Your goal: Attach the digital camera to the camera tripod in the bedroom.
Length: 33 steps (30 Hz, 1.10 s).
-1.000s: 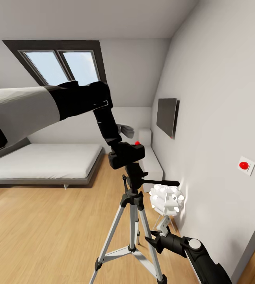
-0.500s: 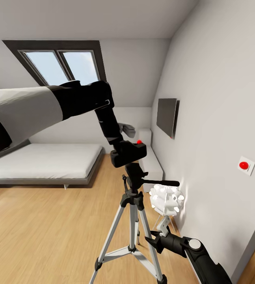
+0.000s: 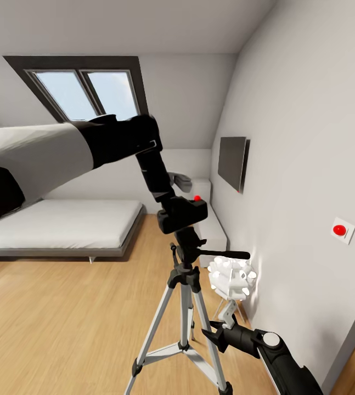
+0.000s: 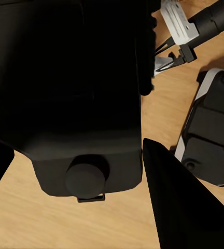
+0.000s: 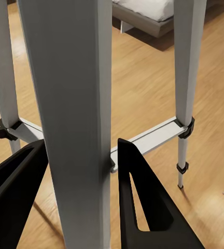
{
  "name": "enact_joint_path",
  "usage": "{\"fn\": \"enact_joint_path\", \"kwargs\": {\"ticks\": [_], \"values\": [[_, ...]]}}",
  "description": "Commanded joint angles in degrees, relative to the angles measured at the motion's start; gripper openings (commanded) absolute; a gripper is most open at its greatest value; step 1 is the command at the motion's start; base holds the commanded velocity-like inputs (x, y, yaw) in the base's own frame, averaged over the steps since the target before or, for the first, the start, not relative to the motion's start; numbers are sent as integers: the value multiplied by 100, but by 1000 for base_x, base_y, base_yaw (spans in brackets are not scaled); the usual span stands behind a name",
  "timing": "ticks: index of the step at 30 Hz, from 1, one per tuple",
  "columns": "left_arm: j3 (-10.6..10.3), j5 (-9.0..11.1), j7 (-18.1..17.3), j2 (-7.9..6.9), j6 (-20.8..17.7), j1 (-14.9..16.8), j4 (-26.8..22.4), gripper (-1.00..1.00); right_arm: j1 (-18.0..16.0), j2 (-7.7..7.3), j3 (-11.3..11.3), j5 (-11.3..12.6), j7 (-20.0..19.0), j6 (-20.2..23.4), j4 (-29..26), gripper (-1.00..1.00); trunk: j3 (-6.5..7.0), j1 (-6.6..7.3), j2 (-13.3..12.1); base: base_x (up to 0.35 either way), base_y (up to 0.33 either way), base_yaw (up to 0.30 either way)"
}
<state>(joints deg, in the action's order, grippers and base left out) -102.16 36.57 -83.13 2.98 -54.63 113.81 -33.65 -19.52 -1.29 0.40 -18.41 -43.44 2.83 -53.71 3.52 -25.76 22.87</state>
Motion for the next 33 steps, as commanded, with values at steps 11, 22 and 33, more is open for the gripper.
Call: {"fn": "enact_joint_path", "kwargs": {"ticks": [11, 22, 33], "values": [[-23, 36, 6, 86, 104, -94, 104, -100, 1, -1, 4, -49, -24, 33, -8, -100, -3, -2, 5, 0, 0, 0], [-29, 42, 3, 90, 156, -104, 112, -100, 1, -1, 4, -49, -24, 33, -8, -100, -3, -2, 5, 0, 0, 0], [-63, 43, -10, 89, 181, -105, 113, 100, 1, -3, -3, -49, -24, 32, -8, -100, -3, -2, 5, 0, 0, 0]]}}
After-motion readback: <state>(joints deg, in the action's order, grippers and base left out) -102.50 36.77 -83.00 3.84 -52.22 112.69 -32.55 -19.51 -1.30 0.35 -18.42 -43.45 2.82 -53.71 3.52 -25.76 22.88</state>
